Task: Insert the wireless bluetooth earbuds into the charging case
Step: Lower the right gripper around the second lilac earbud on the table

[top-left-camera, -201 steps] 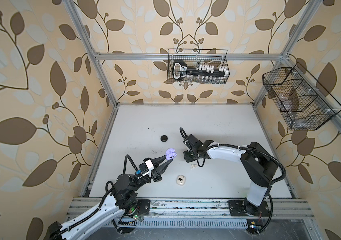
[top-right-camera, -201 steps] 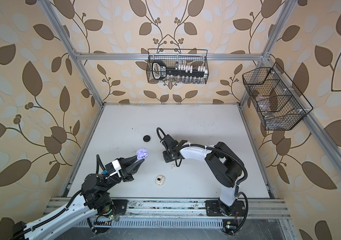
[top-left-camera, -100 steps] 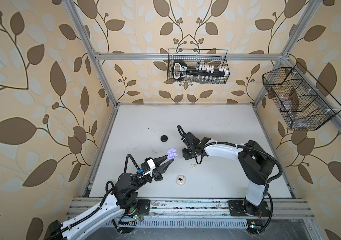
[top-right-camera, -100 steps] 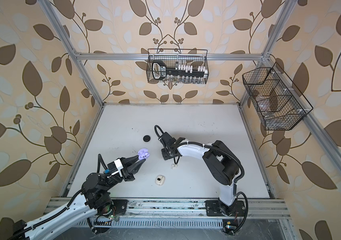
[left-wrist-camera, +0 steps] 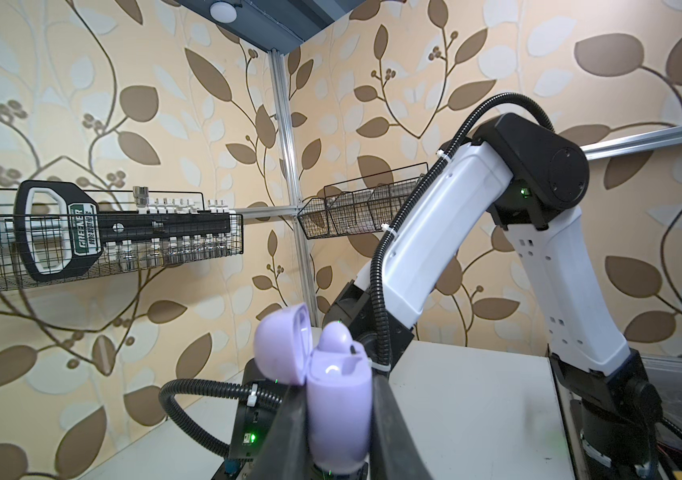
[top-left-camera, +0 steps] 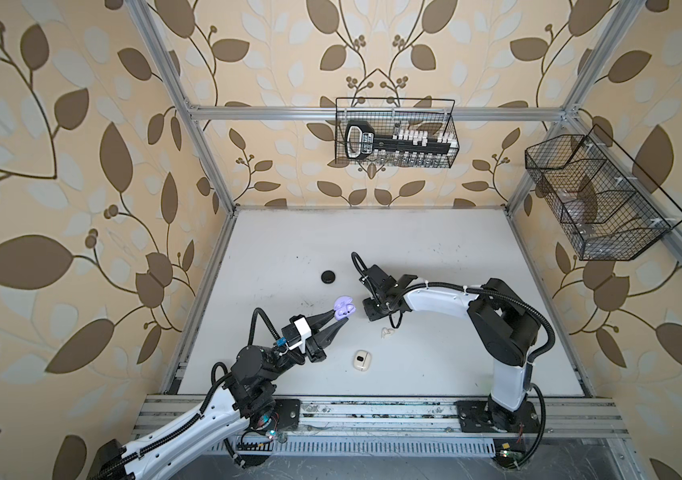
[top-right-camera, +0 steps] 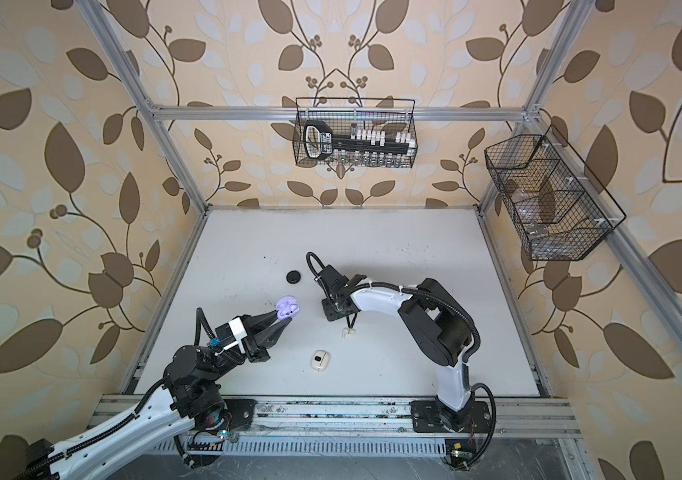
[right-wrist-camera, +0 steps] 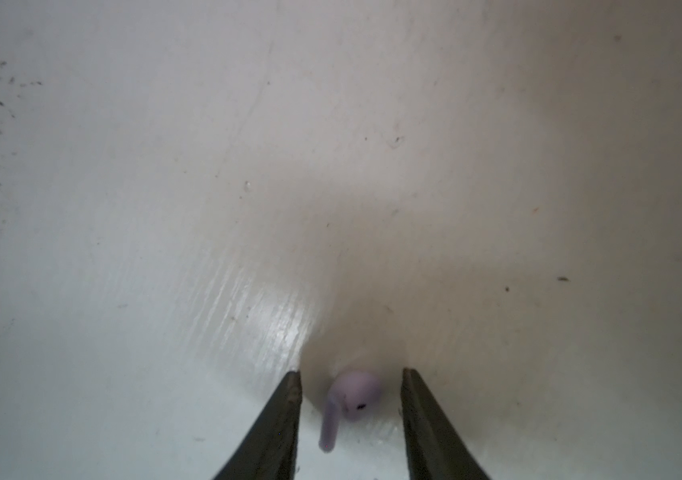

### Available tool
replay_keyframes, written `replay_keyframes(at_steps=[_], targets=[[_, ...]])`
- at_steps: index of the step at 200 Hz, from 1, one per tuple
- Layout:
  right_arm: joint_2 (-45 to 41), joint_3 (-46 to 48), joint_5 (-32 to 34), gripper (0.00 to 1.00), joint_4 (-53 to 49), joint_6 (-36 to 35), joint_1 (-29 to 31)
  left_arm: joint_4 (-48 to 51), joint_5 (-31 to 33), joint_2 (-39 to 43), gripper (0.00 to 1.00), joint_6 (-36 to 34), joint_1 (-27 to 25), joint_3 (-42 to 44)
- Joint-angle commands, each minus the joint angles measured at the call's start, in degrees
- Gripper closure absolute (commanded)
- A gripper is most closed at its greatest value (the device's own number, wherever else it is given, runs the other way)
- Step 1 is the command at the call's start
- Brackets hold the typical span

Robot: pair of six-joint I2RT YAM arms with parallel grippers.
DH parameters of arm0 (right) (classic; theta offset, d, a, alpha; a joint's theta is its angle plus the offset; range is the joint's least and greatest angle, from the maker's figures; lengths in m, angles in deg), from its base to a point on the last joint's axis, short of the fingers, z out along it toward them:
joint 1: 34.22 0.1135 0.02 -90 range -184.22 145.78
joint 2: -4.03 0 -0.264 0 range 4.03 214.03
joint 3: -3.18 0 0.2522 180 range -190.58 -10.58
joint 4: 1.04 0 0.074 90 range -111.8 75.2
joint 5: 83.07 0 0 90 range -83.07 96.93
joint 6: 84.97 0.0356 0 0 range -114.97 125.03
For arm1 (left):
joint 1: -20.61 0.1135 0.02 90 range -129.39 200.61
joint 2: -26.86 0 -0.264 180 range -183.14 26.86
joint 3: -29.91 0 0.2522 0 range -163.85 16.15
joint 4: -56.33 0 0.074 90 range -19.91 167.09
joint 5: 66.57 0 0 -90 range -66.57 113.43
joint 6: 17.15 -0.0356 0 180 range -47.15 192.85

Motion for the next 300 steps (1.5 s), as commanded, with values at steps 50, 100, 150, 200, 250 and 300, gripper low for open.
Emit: replay_keyframes(at_steps=[50, 100, 150, 200, 250, 300], targets=[[2.7, -2.5, -0.3, 0.68, -2.7, -0.3, 0.9, -3.4, 0.3, 0.6, 1.00, -0.9, -0.5, 0.3], [2.7, -2.5, 0.0, 0.73, -3.1, -0.3, 1.3, -3.1, 0.5, 0.9, 1.00, -1.0, -0.5, 0.4], [2.3, -2.3, 0.6, 0.76, -3.3, -0.4, 1.6, -3.0, 0.7, 1.0, 1.00, -1.0, -0.5, 0.3], [1.9, -2.1, 1.2, 0.75, -3.9, -0.5, 2.1, -2.4, 0.8, 1.5, 1.00, -1.1, -0.5, 0.3], [1.1, -1.8, 1.8, 0.71, -4.2, -0.6, 2.4, -1.8, 1.0, 2.0, 1.00, -1.2, -0.5, 0.3], [0.5, -1.7, 3.6, 0.71, -4.6, -0.4, 3.1, -1.7, 1.1, 2.1, 1.00, -1.2, -0.5, 0.3]])
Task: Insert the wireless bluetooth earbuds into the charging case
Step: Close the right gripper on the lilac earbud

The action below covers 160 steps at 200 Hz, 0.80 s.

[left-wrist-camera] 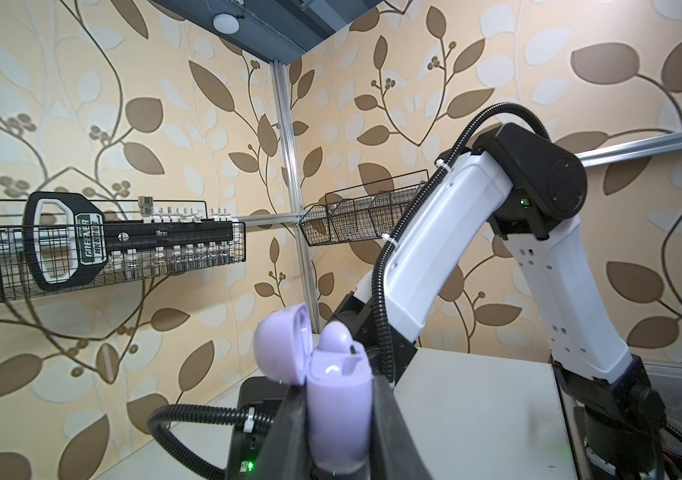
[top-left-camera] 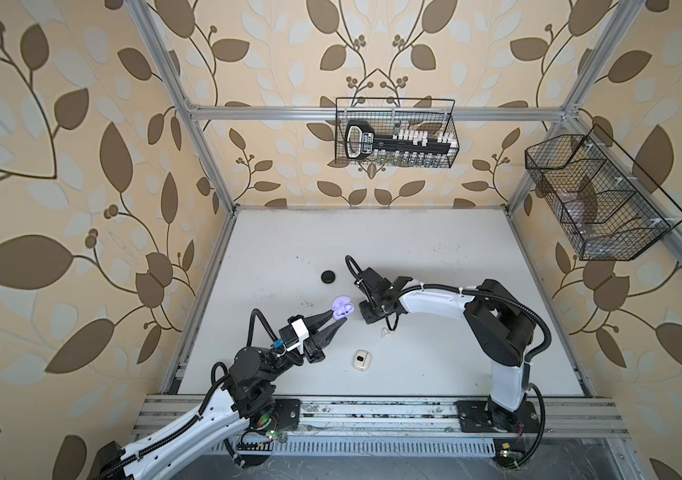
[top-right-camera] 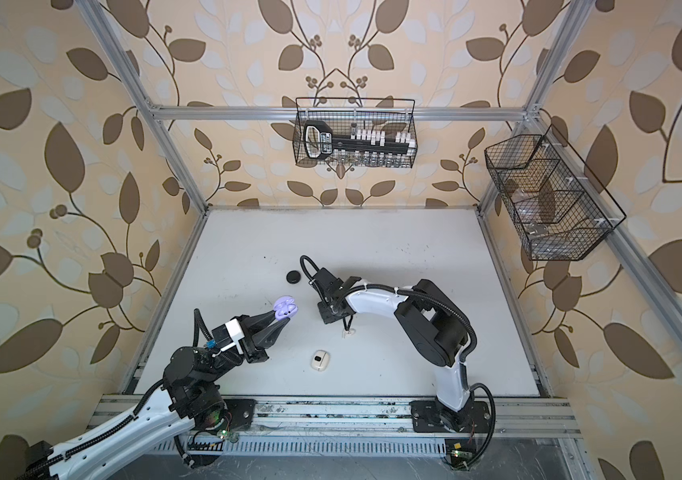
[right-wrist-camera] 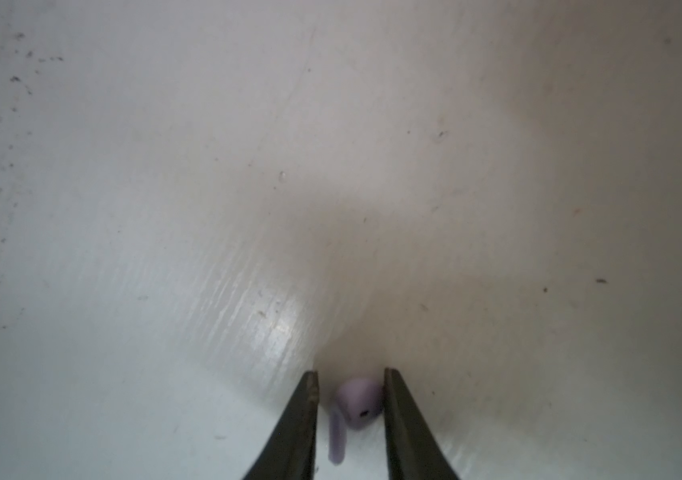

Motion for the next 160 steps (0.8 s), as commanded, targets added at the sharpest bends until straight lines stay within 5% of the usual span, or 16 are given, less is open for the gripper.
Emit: replay_keyframes(at_steps=[1, 84, 160], targets=[[-0.4, -0.2, 1.8, 0.71, -3.3, -0.1, 0.9, -1.8, 1.0, 0.8, 1.00, -1.0, -0.5, 0.4], [0.1, -0.4, 2.2, 0.70, -3.5, 0.1, 1.2, -1.6, 1.2, 1.0, 1.00, -1.0, -0.5, 0.3], [0.1, -0.4, 2.1, 0.79, -3.4, 0.1, 1.5, -1.4, 1.2, 1.1, 1.00, -1.1, -0.5, 0.4]])
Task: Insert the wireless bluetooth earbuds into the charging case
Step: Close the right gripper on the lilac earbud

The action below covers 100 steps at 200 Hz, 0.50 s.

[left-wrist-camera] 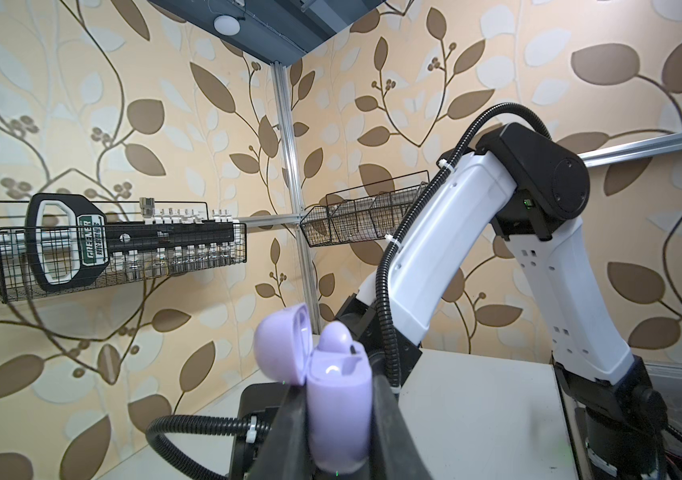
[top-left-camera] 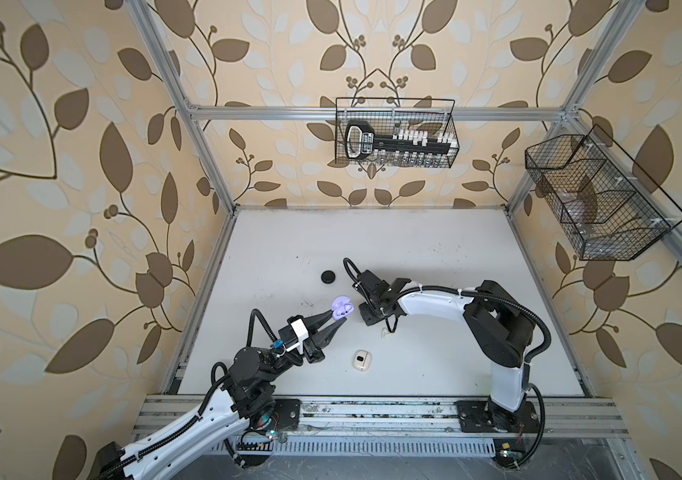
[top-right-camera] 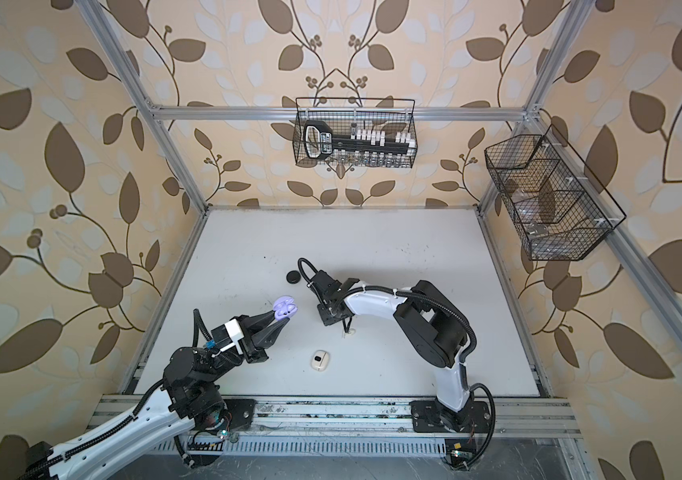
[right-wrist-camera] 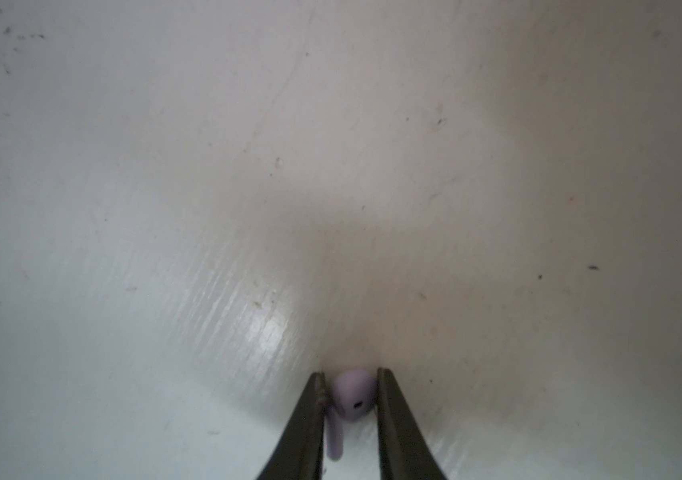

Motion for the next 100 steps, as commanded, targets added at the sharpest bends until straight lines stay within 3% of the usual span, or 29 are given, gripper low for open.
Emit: replay_keyframes(at_steps=[1, 56, 100], targets=[[0.1, -0.4, 0.3, 0.79, -2.6, 0.1, 0.6, -1.6, 1.1, 0.7, 1.00, -1.0, -0.5, 0.3], [-2.6, 1.5, 0.6, 0.83, -1.1, 0.8, 0.3, -1.5, 1.2, 0.6, 1.00, -1.3, -0.5, 0.2], [-11.7, 6.0, 1.2, 0.84, 2.0, 2.2, -2.0, 0.2, 0.5, 0.1, 1.00, -1.4, -0.5, -1.0]])
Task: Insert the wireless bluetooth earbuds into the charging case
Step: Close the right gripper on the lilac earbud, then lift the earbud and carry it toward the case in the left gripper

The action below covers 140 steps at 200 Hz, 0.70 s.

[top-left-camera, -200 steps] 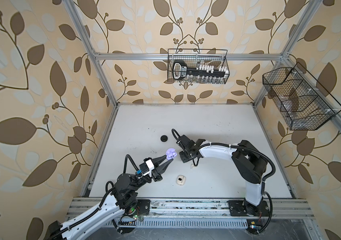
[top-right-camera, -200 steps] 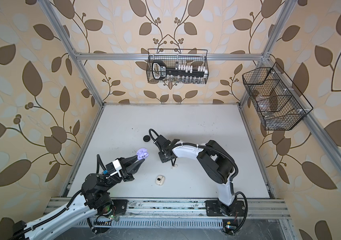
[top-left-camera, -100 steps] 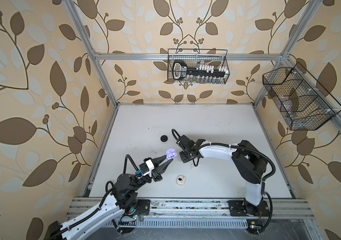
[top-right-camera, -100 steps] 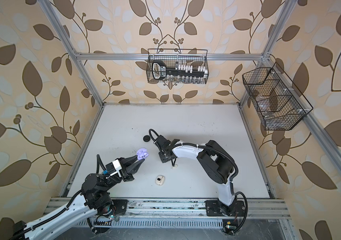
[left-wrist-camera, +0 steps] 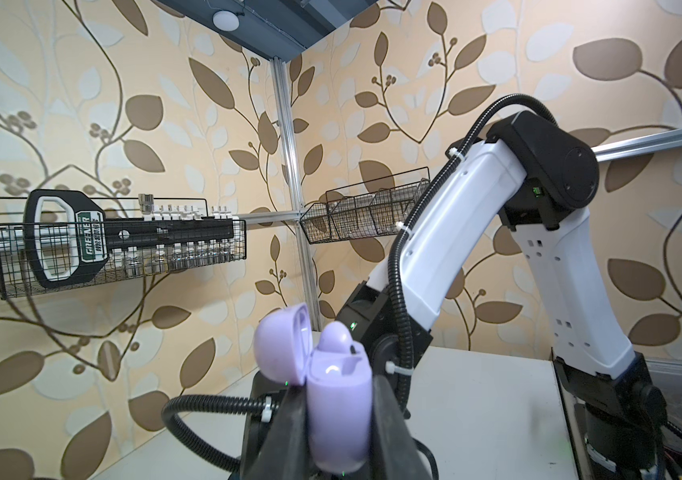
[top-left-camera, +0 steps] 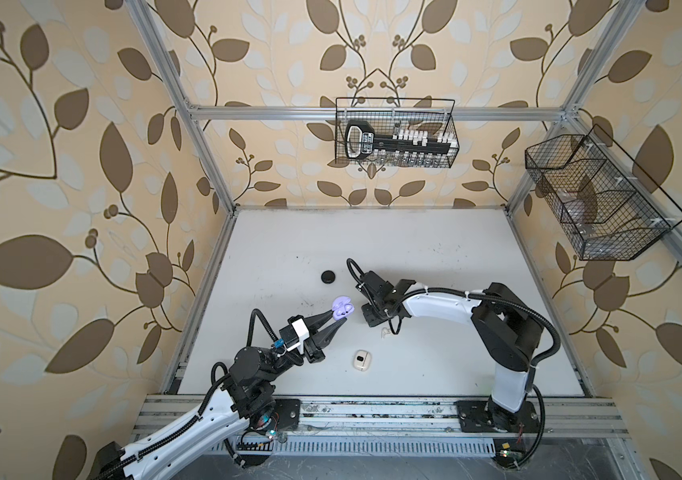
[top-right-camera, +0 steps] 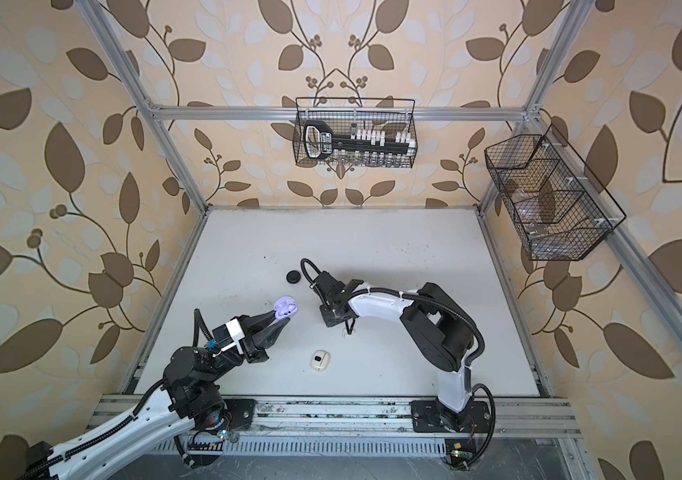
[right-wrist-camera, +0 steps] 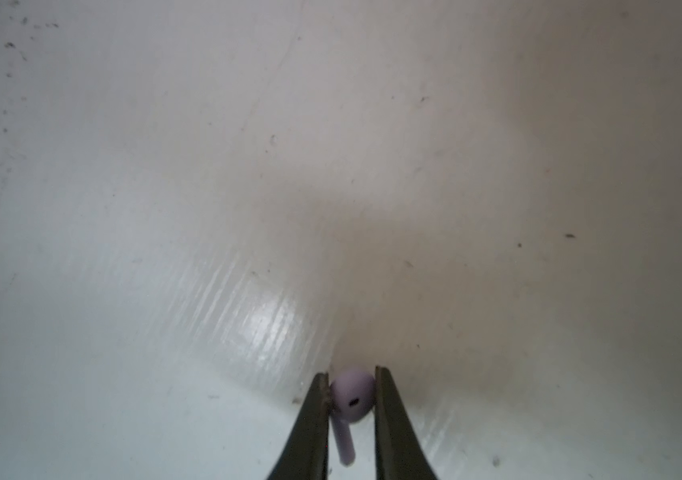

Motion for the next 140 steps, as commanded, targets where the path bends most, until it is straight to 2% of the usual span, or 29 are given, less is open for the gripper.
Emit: replay_keyframes(at_steps=[1, 44, 82, 140], targets=[[-6.7, 2.4, 1.2, 0.84, 1.6, 1.5, -1.6, -0.6, 0.5, 0.1, 1.00, -1.3, -0.5, -1.1], [-18.5, 7.4, 0.4, 0.84, 4.6, 2.2, -4.1, -2.2, 0.5, -4.0, 1.00, -1.4, -0.5, -2.0], [-30.3, 11.4, 1.0, 0.84, 7.2, 2.4, -4.7, -7.1, -0.1, -12.0, 1.00, -0.6, -0.5, -3.5], [-47.5, 16.7, 2.1, 0.82, 13.8, 2.2, -2.5, -15.5, -1.1, -22.0, 1.00, 3.9, -0.5, -5.4]])
